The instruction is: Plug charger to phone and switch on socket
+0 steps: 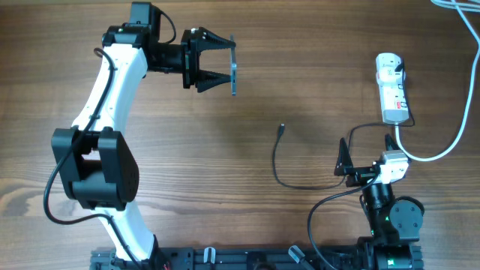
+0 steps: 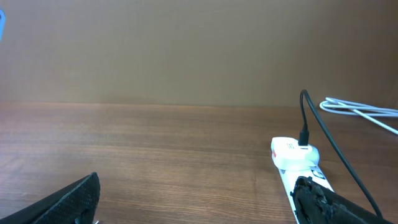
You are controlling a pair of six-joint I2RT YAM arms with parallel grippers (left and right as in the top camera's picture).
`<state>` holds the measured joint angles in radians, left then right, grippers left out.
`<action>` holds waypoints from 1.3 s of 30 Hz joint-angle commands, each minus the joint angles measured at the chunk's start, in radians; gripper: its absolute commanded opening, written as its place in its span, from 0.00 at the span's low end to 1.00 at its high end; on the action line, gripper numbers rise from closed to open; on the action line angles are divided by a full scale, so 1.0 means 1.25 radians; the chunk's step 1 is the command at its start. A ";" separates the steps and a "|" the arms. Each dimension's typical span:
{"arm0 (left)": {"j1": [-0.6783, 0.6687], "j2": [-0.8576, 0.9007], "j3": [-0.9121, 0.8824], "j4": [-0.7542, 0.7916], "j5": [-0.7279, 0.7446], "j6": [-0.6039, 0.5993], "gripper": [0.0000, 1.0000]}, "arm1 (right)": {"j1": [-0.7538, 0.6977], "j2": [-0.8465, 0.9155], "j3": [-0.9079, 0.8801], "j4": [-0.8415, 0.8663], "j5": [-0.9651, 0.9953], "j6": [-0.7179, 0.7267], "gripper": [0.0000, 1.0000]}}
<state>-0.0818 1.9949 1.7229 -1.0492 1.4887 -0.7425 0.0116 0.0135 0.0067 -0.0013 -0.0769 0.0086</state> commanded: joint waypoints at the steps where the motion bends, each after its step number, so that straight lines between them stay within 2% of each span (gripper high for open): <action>1: 0.006 -0.028 -0.001 0.010 0.002 0.008 0.72 | 0.003 -0.005 -0.001 0.002 0.013 -0.007 1.00; 6: 0.006 -0.028 -0.001 0.011 0.002 0.044 0.72 | 0.003 -0.005 -0.001 0.002 0.013 -0.007 1.00; 26: 0.006 -0.028 -0.001 0.011 -0.020 0.043 0.71 | 0.003 -0.005 -0.001 0.002 0.013 -0.007 1.00; 34: 0.004 -0.028 -0.001 0.010 -0.071 0.043 0.70 | 0.003 -0.005 -0.001 0.003 -0.008 0.022 1.00; 37: 0.004 -0.028 -0.001 0.011 -0.071 0.043 0.70 | 0.003 -0.005 -0.001 0.020 -0.188 0.403 1.00; 39: 0.004 -0.028 -0.001 0.011 -0.071 0.043 0.70 | 0.003 -0.004 -0.001 0.027 -0.387 0.801 1.00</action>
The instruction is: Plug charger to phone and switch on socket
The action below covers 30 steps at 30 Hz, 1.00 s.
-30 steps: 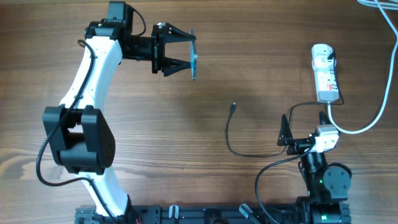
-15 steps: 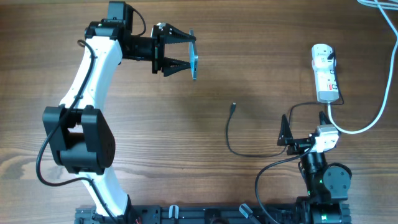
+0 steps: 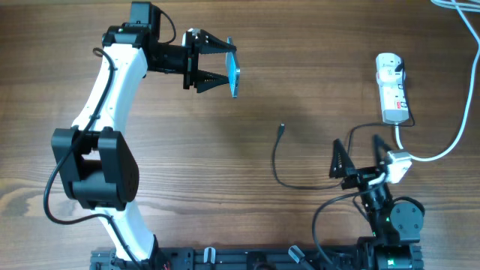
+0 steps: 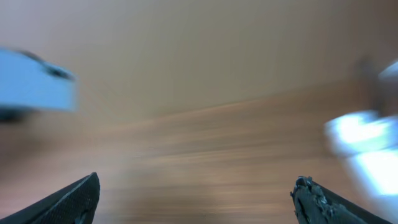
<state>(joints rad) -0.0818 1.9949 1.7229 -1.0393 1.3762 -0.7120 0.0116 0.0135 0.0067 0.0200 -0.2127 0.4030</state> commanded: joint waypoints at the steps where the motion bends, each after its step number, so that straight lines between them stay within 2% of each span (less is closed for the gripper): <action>1: 0.004 -0.028 -0.001 0.002 0.019 0.019 0.70 | 0.003 -0.002 -0.001 0.010 -0.313 0.617 1.00; 3: 0.004 -0.028 -0.001 0.002 0.020 0.019 0.70 | 0.003 -0.001 -0.001 0.014 -0.315 0.830 1.00; 4: 0.004 -0.028 -0.001 0.002 0.020 0.019 0.70 | 0.003 -0.001 -0.001 0.029 -0.333 0.875 1.00; 7: 0.004 -0.028 -0.001 -0.004 0.020 0.019 0.70 | 0.003 -0.001 -0.001 0.226 -0.413 0.755 1.00; 9: 0.004 -0.028 -0.001 -0.004 0.020 0.019 0.70 | 0.003 0.000 0.002 0.352 -0.431 0.751 1.00; 11: 0.004 -0.028 -0.001 -0.004 0.020 0.019 0.70 | 0.003 0.002 0.034 0.381 -0.430 0.743 1.00; 13: 0.004 -0.028 -0.001 -0.004 0.020 0.019 0.70 | 0.003 0.023 0.111 0.330 -0.439 0.684 1.00; 16: 0.004 -0.028 -0.001 -0.004 0.020 0.019 0.70 | 0.003 0.097 0.258 0.172 -0.471 0.499 1.00; 17: 0.004 -0.028 -0.001 -0.004 0.020 0.019 0.70 | 0.003 0.164 0.358 0.038 -0.490 0.359 1.00; 18: 0.004 -0.028 -0.001 -0.004 0.020 0.018 0.70 | 0.003 0.221 0.433 -0.070 -0.500 0.266 1.00; 19: 0.004 -0.028 -0.001 -0.004 0.020 0.018 0.70 | 0.003 0.259 0.478 -0.133 -0.502 0.213 1.00; 21: 0.004 -0.028 -0.001 -0.004 0.020 0.018 0.70 | 0.003 0.428 0.657 -0.366 -0.502 0.036 1.00; 23: 0.004 -0.028 -0.001 -0.004 0.020 0.018 0.70 | 0.003 0.564 0.805 -0.543 -0.493 -0.090 1.00; 27: 0.004 -0.028 -0.001 -0.003 0.019 0.018 0.70 | 0.004 0.801 1.100 -0.884 -0.428 -0.261 1.00; 30: 0.004 -0.028 -0.001 -0.003 0.019 0.018 0.70 | 0.056 0.908 1.251 -1.027 -0.341 -0.299 1.00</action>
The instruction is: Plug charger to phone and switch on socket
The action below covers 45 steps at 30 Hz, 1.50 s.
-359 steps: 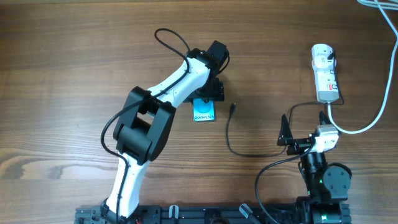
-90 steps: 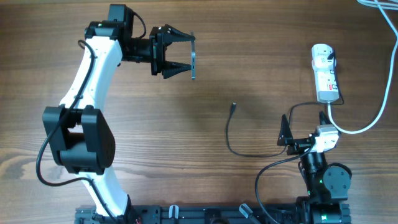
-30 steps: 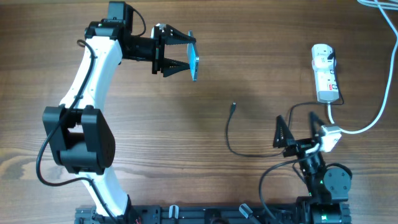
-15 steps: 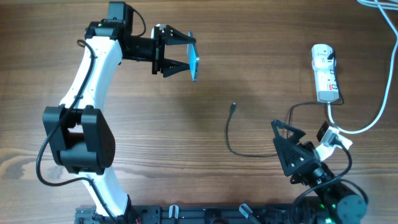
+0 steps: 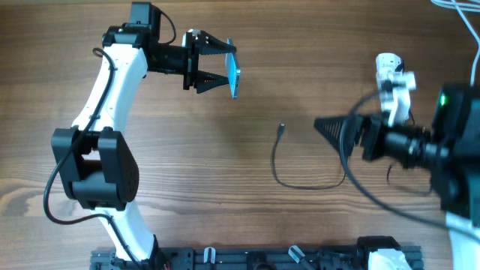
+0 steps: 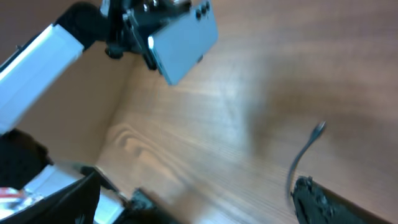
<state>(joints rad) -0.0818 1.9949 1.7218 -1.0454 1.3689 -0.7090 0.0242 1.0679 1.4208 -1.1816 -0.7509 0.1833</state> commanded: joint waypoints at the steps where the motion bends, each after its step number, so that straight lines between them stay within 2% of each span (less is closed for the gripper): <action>1: 0.004 -0.028 0.000 0.002 0.025 0.016 0.70 | 0.075 0.084 0.148 -0.083 0.132 -0.121 1.00; 5: 0.004 -0.028 0.000 0.002 0.025 0.016 0.69 | 0.246 0.125 0.203 -0.085 0.363 0.012 1.00; 8: 0.004 -0.028 0.000 0.002 0.025 0.015 0.69 | 0.416 0.151 0.203 -0.039 0.540 0.092 1.00; 9: 0.004 -0.028 0.000 0.002 0.025 0.009 0.69 | 0.504 0.182 0.203 -0.009 0.623 0.123 1.00; 12: 0.003 -0.028 0.000 0.001 0.025 0.010 0.68 | 0.582 0.236 0.203 0.041 0.736 0.254 1.00; 14: 0.000 -0.028 0.000 0.001 0.025 0.010 0.68 | 0.610 0.266 0.203 0.111 0.725 0.314 1.00; 18: -0.011 -0.028 0.000 0.001 0.025 0.010 0.68 | 0.649 0.322 0.203 0.222 0.730 0.359 1.00; 24: -0.027 -0.028 0.000 0.002 0.025 0.010 0.68 | 0.650 0.410 0.203 0.250 0.814 0.401 0.99; 27: -0.027 -0.028 0.000 0.001 0.025 0.010 0.68 | 0.650 0.427 0.203 0.258 0.885 0.401 0.84; 31: -0.027 -0.028 0.000 0.002 0.025 0.010 0.68 | 0.650 0.436 0.203 0.266 0.932 0.400 0.77; 35: -0.027 -0.028 0.000 0.001 0.026 0.009 0.68 | 0.650 0.450 0.203 0.267 0.932 0.400 0.61; 39: -0.027 -0.028 0.000 -0.008 0.029 -0.015 0.68 | 0.650 0.458 0.203 0.269 0.932 0.407 0.57; 42: -0.027 -0.028 0.000 -0.009 0.029 -0.015 0.68 | 0.650 0.458 0.203 0.282 0.932 0.407 0.48; 45: -0.027 -0.028 0.000 -0.012 0.029 -0.027 0.68 | 0.650 0.460 0.203 0.283 0.932 0.407 0.46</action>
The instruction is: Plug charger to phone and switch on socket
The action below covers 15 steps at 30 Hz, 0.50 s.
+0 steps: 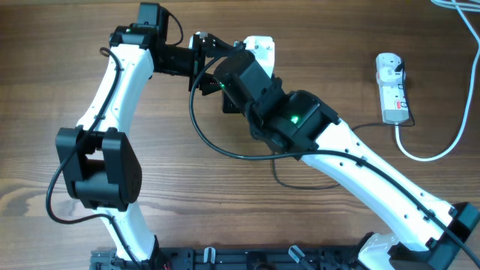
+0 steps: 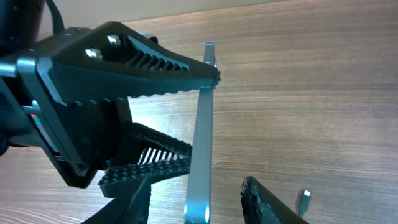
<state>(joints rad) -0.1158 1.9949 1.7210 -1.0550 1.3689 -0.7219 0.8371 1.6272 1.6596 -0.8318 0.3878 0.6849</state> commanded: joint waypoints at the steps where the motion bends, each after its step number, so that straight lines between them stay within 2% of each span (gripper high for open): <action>1: 0.000 -0.028 0.001 -0.004 0.029 -0.018 0.68 | 0.000 0.014 0.012 0.004 0.022 0.005 0.45; 15: 0.000 -0.028 0.001 -0.009 0.043 -0.019 0.68 | 0.000 0.015 0.012 0.016 0.070 0.005 0.42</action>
<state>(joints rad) -0.1158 1.9949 1.7210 -1.0657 1.3701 -0.7395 0.8371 1.6325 1.6596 -0.8207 0.4358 0.6846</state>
